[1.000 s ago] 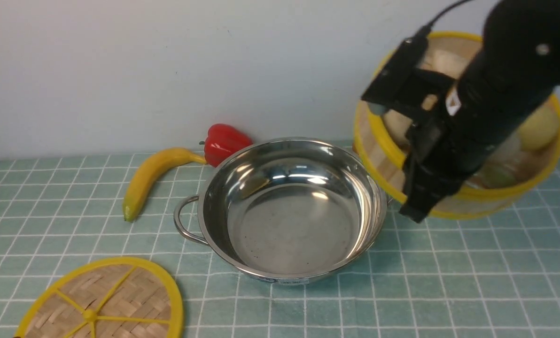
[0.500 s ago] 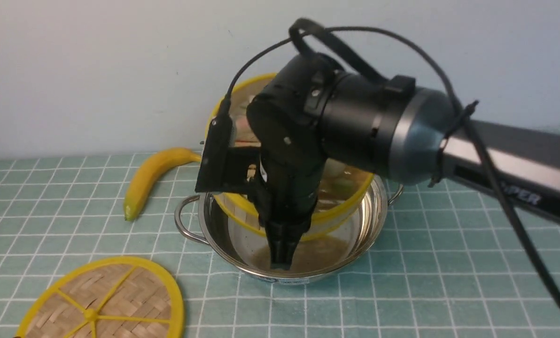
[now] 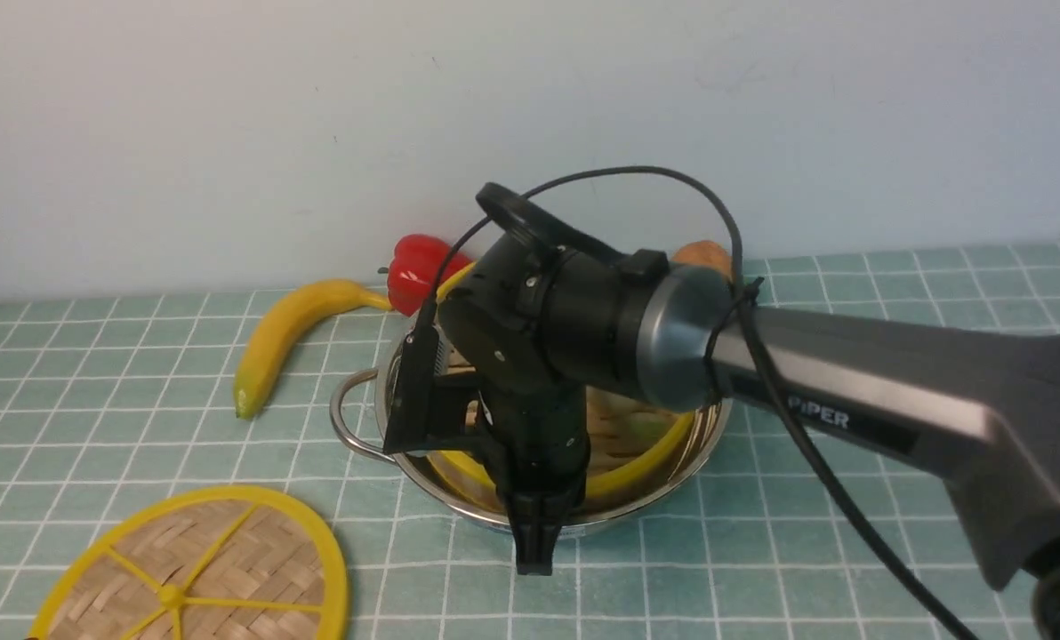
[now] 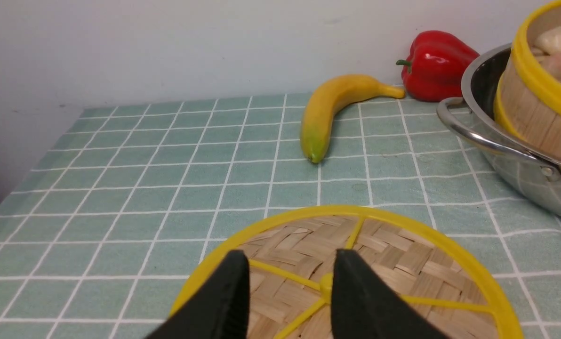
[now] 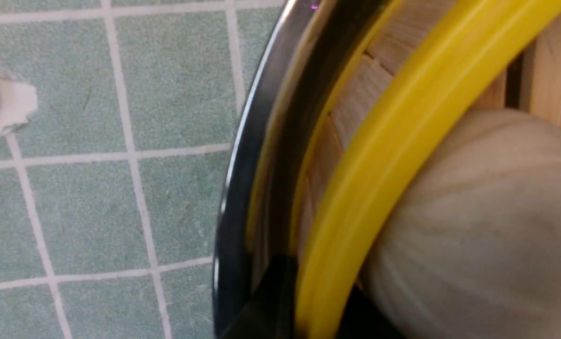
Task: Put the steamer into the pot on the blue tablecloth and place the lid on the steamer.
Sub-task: 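Place the bamboo steamer basket of food into the steel pot with the right gripper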
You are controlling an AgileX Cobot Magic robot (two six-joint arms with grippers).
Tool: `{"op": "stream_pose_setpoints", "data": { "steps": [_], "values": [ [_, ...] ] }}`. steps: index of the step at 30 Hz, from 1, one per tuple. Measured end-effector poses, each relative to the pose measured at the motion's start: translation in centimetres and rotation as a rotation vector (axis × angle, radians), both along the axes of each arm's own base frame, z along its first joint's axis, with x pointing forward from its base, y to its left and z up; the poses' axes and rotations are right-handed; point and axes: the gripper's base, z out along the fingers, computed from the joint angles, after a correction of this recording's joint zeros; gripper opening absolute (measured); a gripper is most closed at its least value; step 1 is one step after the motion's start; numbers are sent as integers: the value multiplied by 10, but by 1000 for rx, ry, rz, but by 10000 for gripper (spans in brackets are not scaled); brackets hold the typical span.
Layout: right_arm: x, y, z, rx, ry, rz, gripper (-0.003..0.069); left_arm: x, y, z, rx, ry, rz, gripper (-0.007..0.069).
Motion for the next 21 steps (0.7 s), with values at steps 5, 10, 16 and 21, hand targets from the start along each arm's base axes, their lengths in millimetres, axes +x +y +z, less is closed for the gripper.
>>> {"op": "stream_pose_setpoints", "data": {
  "steps": [5,10,16,21],
  "values": [
    [3,0,-8,-19,-1,3,51,0,0,0,0,0,0,243],
    [5,-3,-8,-8,10,-17,51,0,0,0,0,0,0,243],
    [5,-2,-8,5,11,-18,110,0,0,0,0,0,0,243],
    [7,-1,-4,15,-7,-13,291,0,0,0,0,0,0,243]
  ]
}}
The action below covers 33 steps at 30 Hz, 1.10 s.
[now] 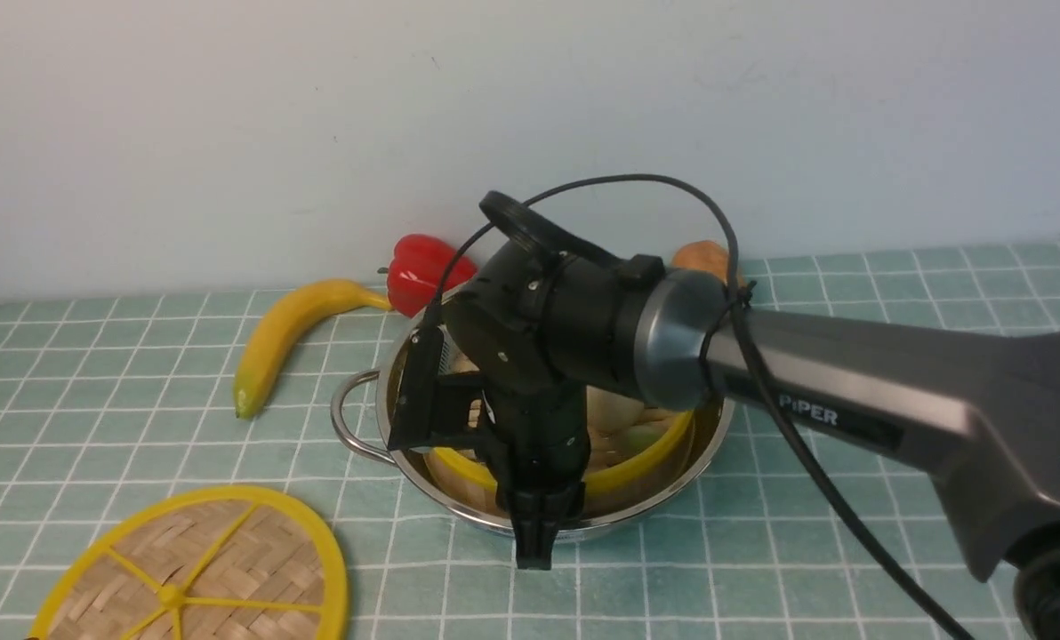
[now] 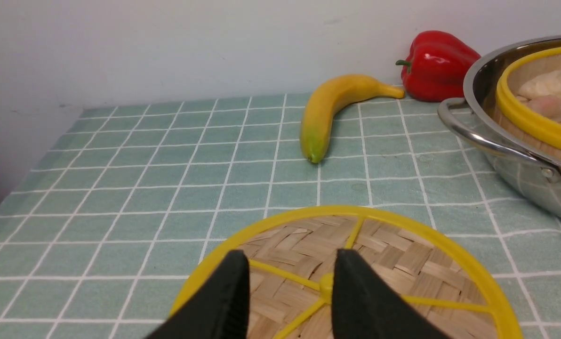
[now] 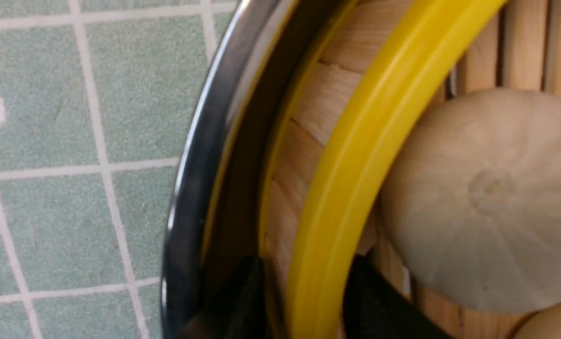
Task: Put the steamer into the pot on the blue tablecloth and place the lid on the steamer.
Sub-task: 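Place the bamboo steamer basket of food into the steel pot with the right gripper, then grasp the bamboo steamer lid lying on the table by its centre knob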
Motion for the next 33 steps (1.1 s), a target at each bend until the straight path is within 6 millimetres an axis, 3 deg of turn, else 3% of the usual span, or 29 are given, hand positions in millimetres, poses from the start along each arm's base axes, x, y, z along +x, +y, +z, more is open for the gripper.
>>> {"op": "stream_pose_setpoints", "data": {
  "steps": [6,11,17,20,22,23,27,28,31,33],
  "values": [
    [0,-1,9,19,-25,-14,415,0,0,0,0,0,0,243],
    [-3,-4,34,70,-52,-46,427,0,0,0,0,0,0,243],
    [-11,-12,77,159,-104,-94,418,0,0,0,0,0,0,243],
    [-18,-20,105,226,-136,-157,377,0,0,0,0,0,0,243],
    [-24,-29,130,281,-171,-203,305,0,0,0,0,0,0,243],
    [-25,-30,133,287,-175,-208,285,0,0,0,0,0,0,243],
    [-44,-60,197,429,-285,-327,29,0,0,0,0,0,0,243],
    [-49,-69,212,465,-313,-363,0,0,0,0,0,0,0,243],
    [-61,-99,249,568,-392,-479,-15,0,0,0,0,0,0,243],
    [-67,-112,264,618,-419,-535,-15,0,0,0,0,0,0,243]
  ]
}}
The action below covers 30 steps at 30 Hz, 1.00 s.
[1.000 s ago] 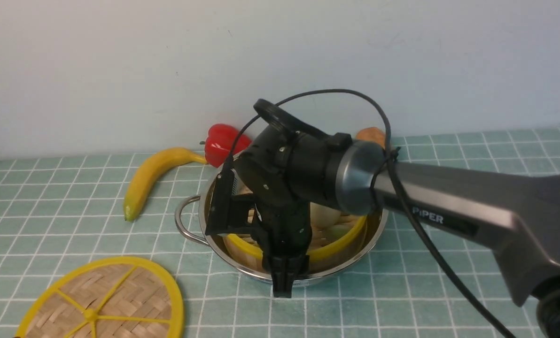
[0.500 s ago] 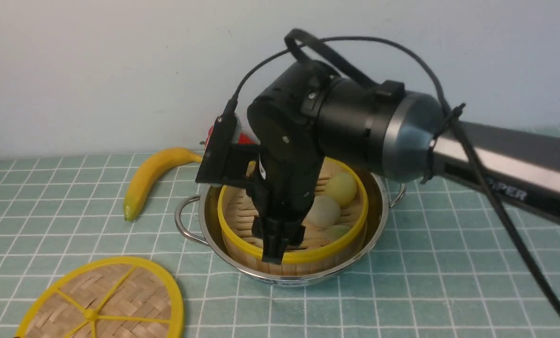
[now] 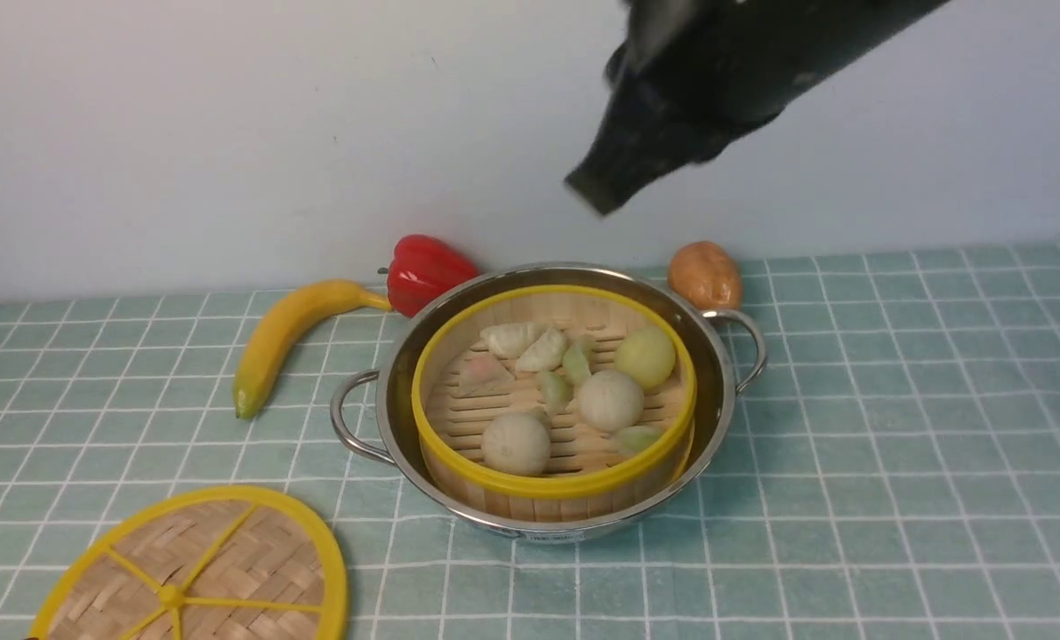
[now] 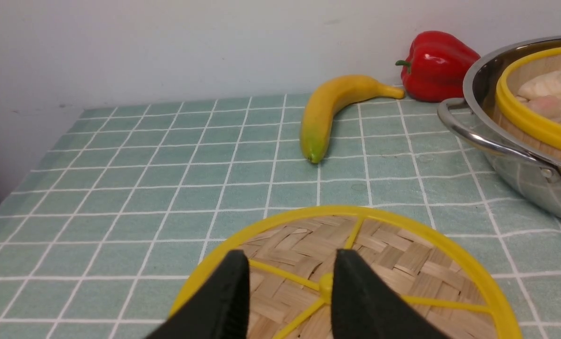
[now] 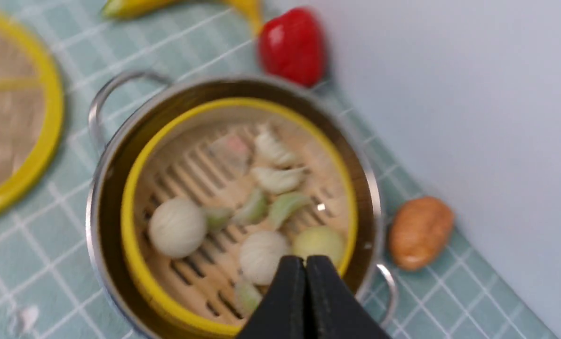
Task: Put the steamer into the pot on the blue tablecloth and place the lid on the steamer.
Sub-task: 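Grasp the bamboo steamer lid lying on the table by its centre knob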
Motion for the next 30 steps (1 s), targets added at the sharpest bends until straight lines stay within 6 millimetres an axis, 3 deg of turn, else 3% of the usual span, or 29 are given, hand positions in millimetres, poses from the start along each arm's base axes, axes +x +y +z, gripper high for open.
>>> {"op": "stream_pose_setpoints", "data": {
  "steps": [4,8,16,21,24,25,28,29,30],
  "values": [
    [-15,-20,24,116,-26,-79,-14,0,0,0,0,0,0,243],
    [-24,-30,35,166,-39,-98,-8,0,0,0,0,0,0,243],
    [-28,-35,37,170,-48,-104,-4,0,0,0,0,1,0,243],
    [-55,-70,30,218,-128,-91,1,0,0,0,0,1,0,243],
    [-73,-98,12,297,-153,-103,5,0,0,0,0,1,0,243],
    [-89,-122,-5,344,-176,-132,7,0,0,0,0,1,0,243],
    [-112,-159,-37,388,-238,-200,12,0,0,0,0,1,0,243],
    [-113,-162,-39,391,-243,-207,13,0,0,0,0,1,0,243],
    [-127,-180,-59,405,-283,-257,16,0,0,0,0,1,0,243]
  ]
}}
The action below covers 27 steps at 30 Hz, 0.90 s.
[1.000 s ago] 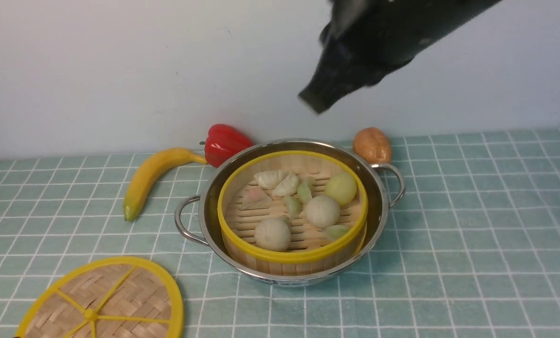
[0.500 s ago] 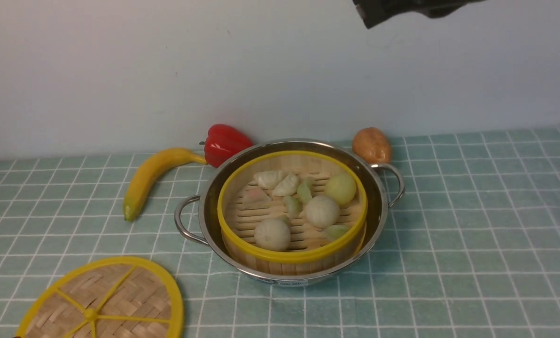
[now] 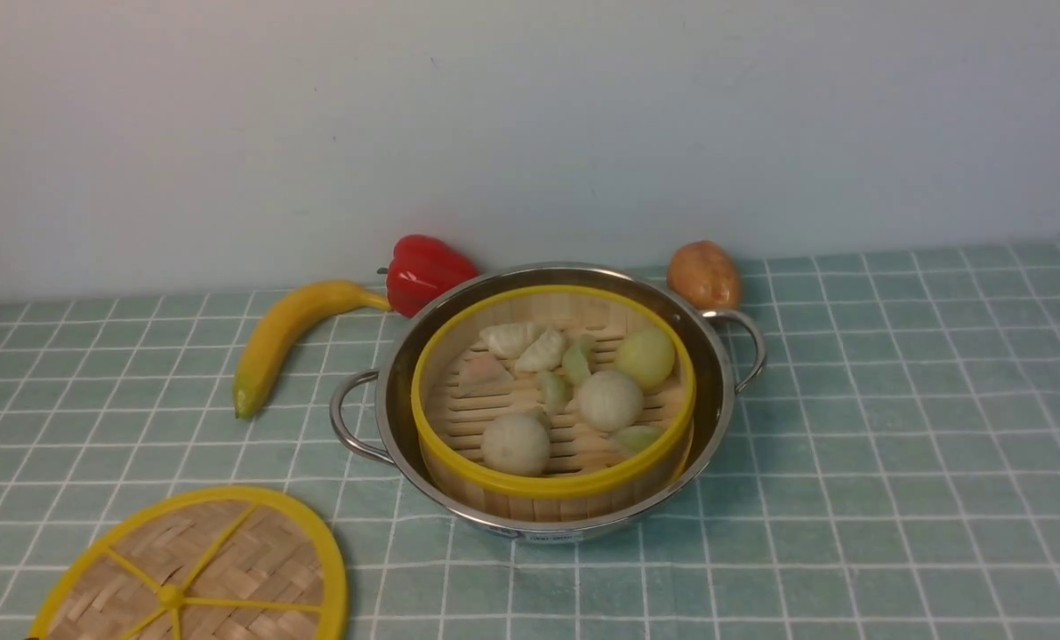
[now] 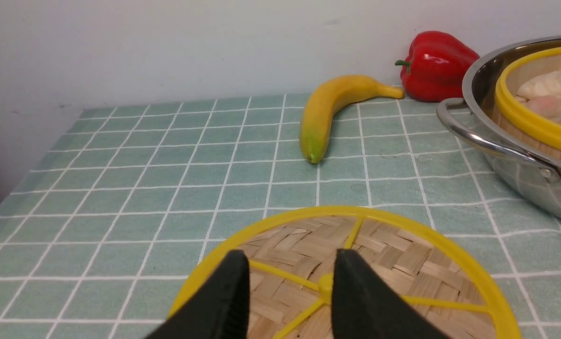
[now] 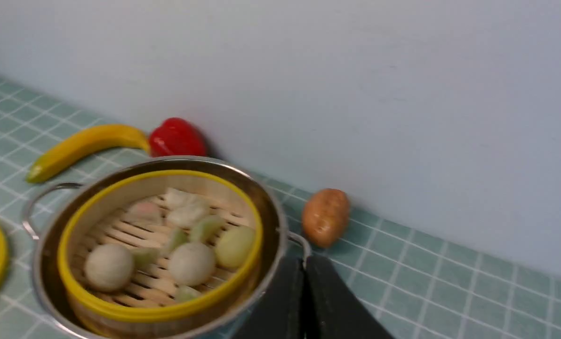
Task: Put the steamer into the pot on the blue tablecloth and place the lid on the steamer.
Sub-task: 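Grasp the bamboo steamer lid lying on the table by its centre knob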
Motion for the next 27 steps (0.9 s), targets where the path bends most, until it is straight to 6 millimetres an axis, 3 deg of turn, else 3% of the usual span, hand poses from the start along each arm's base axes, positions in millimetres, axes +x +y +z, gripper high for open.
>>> {"op": "stream_pose_setpoints", "data": {
  "steps": [2,5,7,10,11,17,27],
  "values": [
    [-11,-12,-14,17,-34,-42,18,0,0,0,0,0,0,243],
    [-44,-39,-51,48,-189,-170,26,0,0,0,0,0,0,243],
    [-57,-46,-68,60,-305,-219,31,0,0,0,0,0,0,243],
    [-65,-48,-87,71,-387,-256,36,0,0,0,0,0,0,243],
    [-68,-49,-107,78,-420,-281,43,0,0,0,0,0,0,243],
    [-65,-49,-175,109,-360,-303,61,0,0,0,0,0,0,243],
    [-65,-53,-201,142,-155,-376,90,0,0,0,0,0,0,243]
  ]
}}
